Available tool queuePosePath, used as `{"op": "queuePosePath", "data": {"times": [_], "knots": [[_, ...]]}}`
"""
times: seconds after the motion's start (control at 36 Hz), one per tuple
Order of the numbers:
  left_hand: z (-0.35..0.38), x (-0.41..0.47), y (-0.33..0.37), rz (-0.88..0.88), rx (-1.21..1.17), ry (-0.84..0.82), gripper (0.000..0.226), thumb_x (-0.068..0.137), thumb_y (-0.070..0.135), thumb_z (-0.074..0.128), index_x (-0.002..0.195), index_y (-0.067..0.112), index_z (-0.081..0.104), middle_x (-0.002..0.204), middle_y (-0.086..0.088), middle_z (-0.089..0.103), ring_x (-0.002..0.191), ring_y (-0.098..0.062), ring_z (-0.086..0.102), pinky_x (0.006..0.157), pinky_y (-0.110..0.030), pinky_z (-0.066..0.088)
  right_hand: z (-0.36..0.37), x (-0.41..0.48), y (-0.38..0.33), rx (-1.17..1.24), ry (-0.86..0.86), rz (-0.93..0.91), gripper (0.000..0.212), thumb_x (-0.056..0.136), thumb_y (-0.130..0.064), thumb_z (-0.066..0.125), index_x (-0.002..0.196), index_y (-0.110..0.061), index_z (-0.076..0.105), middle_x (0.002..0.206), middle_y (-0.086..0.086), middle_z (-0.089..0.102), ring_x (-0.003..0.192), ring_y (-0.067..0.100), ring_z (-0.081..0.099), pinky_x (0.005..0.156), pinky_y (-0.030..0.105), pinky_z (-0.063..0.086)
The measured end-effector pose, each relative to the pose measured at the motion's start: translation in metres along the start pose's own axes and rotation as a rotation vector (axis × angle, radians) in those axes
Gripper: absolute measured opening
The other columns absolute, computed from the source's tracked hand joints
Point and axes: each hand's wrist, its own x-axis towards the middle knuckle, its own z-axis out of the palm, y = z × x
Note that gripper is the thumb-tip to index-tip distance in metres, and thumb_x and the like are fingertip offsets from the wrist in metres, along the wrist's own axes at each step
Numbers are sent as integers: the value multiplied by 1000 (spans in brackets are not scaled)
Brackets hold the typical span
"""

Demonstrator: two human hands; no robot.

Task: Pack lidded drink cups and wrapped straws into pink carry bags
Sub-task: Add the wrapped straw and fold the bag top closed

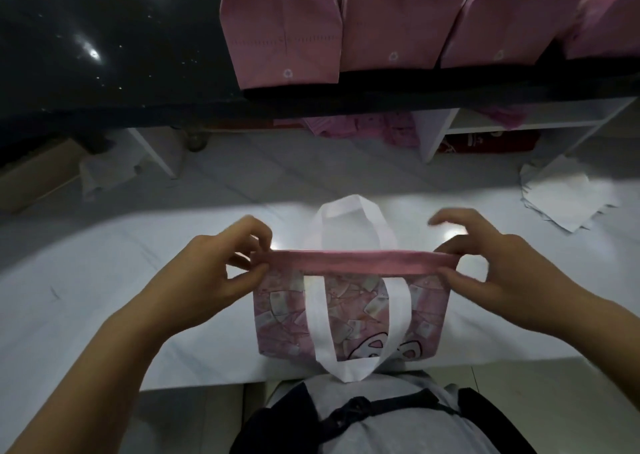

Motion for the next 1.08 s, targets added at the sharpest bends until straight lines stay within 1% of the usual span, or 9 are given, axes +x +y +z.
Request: {"op": "queuePosePath", "data": {"times": [0.06, 0.11, 0.17, 0.31, 0.44, 0.56, 0.81, 0.97, 1.08], "knots": [[-1, 0, 8, -57, 60, -47, 41, 89, 26, 69, 101, 50, 39, 93, 34, 59, 93, 9, 62, 68, -19, 57, 1, 3, -10, -137, -70, 1, 51, 89, -28, 66, 133, -44, 44, 89, -19, 69, 63, 0, 59, 61, 12, 43], [-2, 3, 22, -37, 137, -122, 38, 90, 29, 68, 105, 52, 42, 97, 35, 60, 92, 3, 62, 70, -21, 56, 2, 10, -24, -359, -101, -75, 31, 88, -49, 53, 116, -40, 63, 77, -18, 66, 67, 6, 58, 66, 17, 45], [1, 9, 39, 17, 201, -159, 30, 90, 33, 68, 109, 50, 53, 100, 28, 62, 90, 2, 59, 75, -21, 53, 8, 19, -35, -433, -167, -137, 40, 88, -59, 39, 97, -35, 70, 71, -16, 64, 67, 7, 57, 70, 28, 47], [21, 23, 60, 221, 357, -143, 26, 92, 39, 65, 118, 39, 64, 100, 18, 65, 86, -1, 52, 73, -24, 47, 32, 37, -51, -523, -176, -298, 28, 92, -48, 51, 87, -28, 71, 71, -11, 62, 66, 13, 57, 70, 32, 47], [26, 25, 56, 352, 401, -54, 10, 83, 30, 73, 93, 29, 74, 76, 11, 68, 69, -14, 63, 53, -35, 54, 43, 44, -46, -566, -52, -428, 25, 84, -35, 56, 67, -23, 70, 58, -8, 60, 53, 18, 54, 58, 30, 46], [24, 22, 50, 360, 372, -30, 13, 79, 33, 70, 88, 28, 77, 72, 10, 69, 62, -12, 63, 48, -35, 55, 37, 45, -39, -520, -33, -486, 23, 83, -36, 57, 73, -25, 74, 61, -10, 64, 55, 16, 58, 60, 25, 38], [-7, -1, 22, 106, 407, -35, 30, 77, 18, 80, 106, 25, 78, 88, 7, 77, 71, -13, 70, 64, -10, 43, -4, 39, 0, -560, -39, -457, 2, 82, -27, 76, 82, -25, 76, 69, -11, 69, 63, 18, 64, 70, 36, 53], [-14, -15, 20, -20, 396, 41, 27, 80, 18, 76, 106, 24, 78, 94, 6, 78, 75, -16, 73, 67, -24, 54, -14, 32, 22, -546, 1, -521, 2, 82, -20, 76, 83, -21, 77, 72, -9, 73, 66, 21, 68, 74, 41, 56], [-11, -18, 29, -73, 355, 84, 29, 77, 33, 65, 99, 22, 80, 87, 6, 78, 69, -15, 71, 62, -20, 51, -19, 43, 32, -512, 41, -540, 2, 82, -18, 78, 84, -19, 79, 76, -7, 75, 71, 21, 71, 78, 43, 55]]}}
